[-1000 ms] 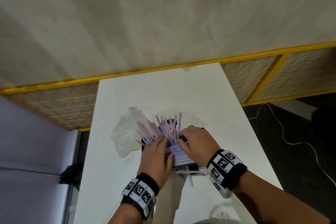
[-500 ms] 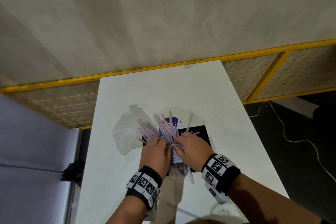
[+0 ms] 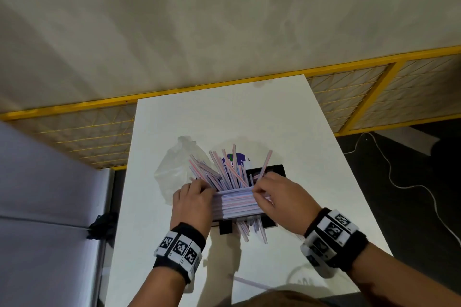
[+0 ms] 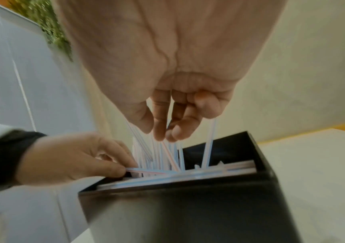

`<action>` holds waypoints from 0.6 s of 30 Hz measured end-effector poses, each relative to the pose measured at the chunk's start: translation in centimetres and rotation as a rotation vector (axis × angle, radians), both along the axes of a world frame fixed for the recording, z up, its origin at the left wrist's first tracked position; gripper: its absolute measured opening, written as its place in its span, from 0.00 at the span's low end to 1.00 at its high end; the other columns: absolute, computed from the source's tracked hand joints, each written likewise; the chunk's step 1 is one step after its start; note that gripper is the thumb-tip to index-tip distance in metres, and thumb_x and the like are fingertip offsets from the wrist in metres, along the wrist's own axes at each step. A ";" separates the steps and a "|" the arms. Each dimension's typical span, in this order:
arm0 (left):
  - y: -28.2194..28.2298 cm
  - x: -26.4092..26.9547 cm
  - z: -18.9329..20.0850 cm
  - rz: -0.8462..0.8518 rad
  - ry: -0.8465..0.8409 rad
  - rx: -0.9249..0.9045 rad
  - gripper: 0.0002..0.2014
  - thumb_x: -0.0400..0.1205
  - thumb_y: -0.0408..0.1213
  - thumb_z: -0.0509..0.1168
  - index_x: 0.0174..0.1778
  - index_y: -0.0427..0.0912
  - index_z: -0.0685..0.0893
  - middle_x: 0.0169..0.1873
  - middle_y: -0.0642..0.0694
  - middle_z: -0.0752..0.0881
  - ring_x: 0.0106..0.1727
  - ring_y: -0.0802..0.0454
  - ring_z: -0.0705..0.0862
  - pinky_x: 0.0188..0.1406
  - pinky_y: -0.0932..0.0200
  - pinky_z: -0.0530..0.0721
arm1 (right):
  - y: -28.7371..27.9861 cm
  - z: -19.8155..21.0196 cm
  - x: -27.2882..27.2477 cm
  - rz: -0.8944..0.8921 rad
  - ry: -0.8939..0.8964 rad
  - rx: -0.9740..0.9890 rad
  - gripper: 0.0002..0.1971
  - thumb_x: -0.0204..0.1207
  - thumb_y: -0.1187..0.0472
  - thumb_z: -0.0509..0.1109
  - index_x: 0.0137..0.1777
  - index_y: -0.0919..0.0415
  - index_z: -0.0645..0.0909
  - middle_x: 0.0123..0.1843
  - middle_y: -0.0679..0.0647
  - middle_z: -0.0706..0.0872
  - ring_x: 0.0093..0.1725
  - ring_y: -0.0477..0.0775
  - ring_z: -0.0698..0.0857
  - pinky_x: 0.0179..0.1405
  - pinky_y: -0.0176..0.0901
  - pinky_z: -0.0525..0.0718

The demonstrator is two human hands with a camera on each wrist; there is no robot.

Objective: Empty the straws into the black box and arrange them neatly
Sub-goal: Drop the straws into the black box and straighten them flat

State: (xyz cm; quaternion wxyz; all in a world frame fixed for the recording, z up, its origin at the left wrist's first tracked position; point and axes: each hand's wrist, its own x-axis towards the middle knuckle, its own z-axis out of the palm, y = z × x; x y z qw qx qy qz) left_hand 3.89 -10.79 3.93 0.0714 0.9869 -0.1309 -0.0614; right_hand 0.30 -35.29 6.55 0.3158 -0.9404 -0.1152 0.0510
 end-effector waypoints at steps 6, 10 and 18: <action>-0.7 -0.7 0.3 0.002 -0.034 -0.091 0.21 0.74 0.27 0.71 0.62 0.47 0.89 0.60 0.46 0.85 0.60 0.39 0.82 0.66 0.44 0.74 | 0.7 -1.3 -4.7 0.291 0.250 -0.175 0.15 0.85 0.41 0.57 0.55 0.45 0.82 0.54 0.42 0.83 0.51 0.46 0.81 0.51 0.45 0.81; -1.1 -1.3 0.6 -0.066 -0.099 -0.218 0.15 0.76 0.29 0.73 0.59 0.44 0.90 0.58 0.44 0.86 0.56 0.39 0.84 0.62 0.44 0.79 | 2.7 -6.2 -6.7 0.428 0.427 -0.405 0.21 0.85 0.40 0.59 0.62 0.55 0.82 0.61 0.55 0.84 0.58 0.61 0.85 0.55 0.54 0.82; -0.7 -3.4 -0.2 -0.249 -0.074 -0.361 0.12 0.79 0.45 0.76 0.57 0.50 0.91 0.52 0.51 0.84 0.53 0.48 0.83 0.53 0.52 0.83 | 4.5 -13.2 -9.2 0.465 0.454 -0.556 0.28 0.78 0.38 0.71 0.65 0.62 0.79 0.59 0.62 0.84 0.54 0.66 0.86 0.47 0.58 0.83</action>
